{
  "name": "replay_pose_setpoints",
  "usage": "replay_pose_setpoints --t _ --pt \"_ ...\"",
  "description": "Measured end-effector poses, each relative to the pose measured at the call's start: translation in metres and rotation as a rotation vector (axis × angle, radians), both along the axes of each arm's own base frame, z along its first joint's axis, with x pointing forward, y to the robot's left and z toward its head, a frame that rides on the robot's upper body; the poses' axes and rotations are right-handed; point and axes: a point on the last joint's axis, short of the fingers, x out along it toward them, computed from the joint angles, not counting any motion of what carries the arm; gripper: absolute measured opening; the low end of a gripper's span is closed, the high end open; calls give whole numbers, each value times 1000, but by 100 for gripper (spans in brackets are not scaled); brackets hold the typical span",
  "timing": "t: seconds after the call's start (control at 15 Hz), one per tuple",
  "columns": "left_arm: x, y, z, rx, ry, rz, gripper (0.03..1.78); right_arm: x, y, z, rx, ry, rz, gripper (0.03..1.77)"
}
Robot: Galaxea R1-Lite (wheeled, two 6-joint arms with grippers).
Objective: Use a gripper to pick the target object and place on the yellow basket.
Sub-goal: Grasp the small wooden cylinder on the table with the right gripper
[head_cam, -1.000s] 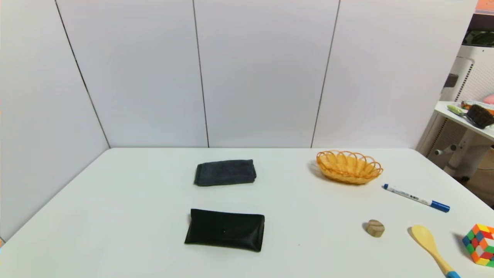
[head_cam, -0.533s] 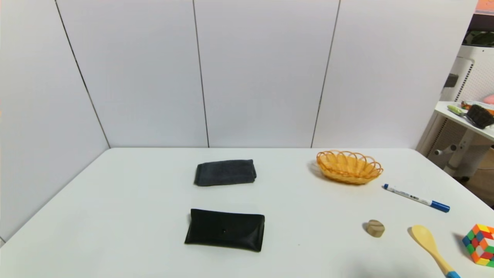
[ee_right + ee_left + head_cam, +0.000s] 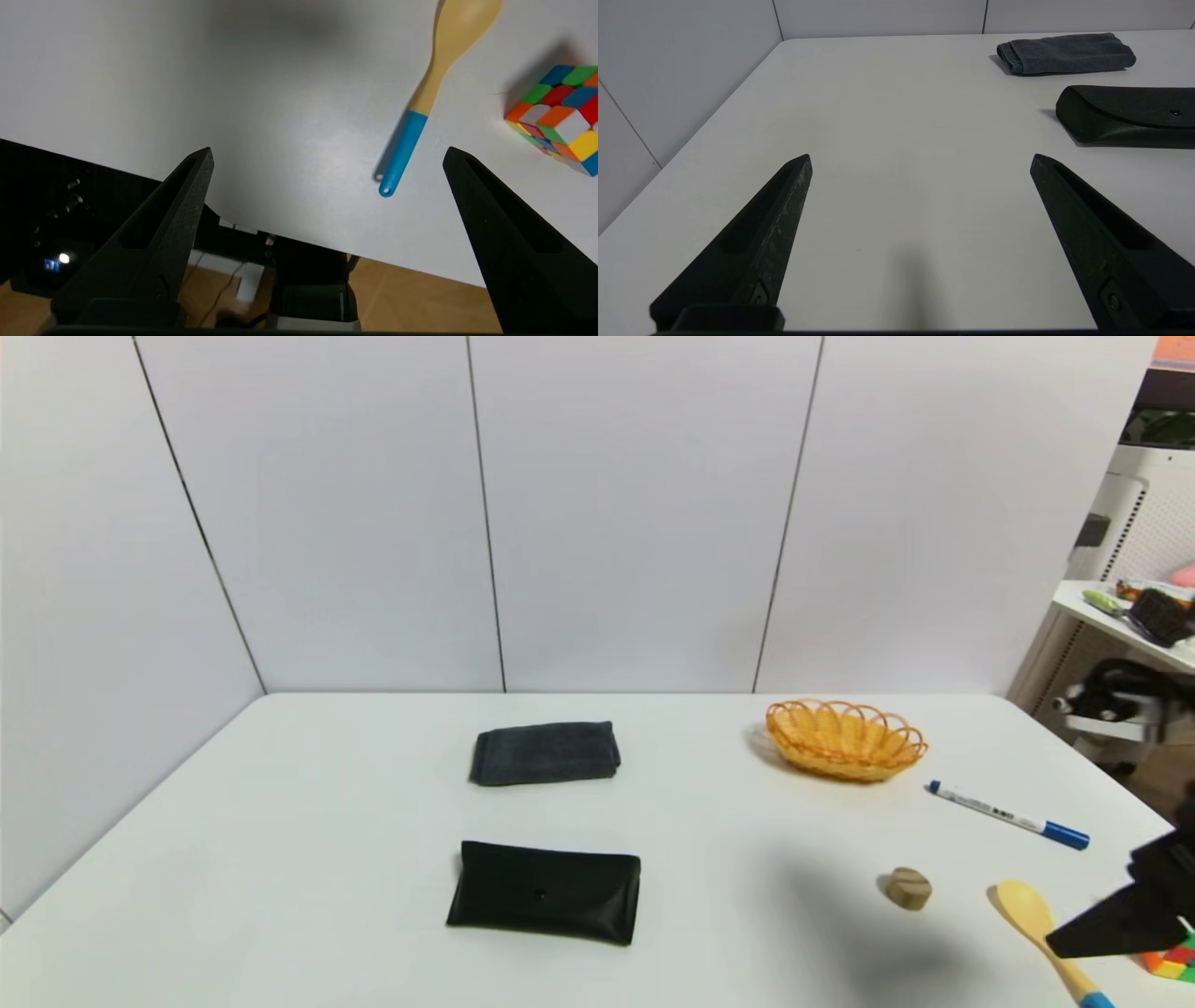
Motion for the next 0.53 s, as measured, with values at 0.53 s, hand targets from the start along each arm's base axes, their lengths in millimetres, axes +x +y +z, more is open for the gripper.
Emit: replay_pose_setpoints --t 0.53 --pt "0 0 0 0 0 0 169 111 33 -61 -85 87 3 169"
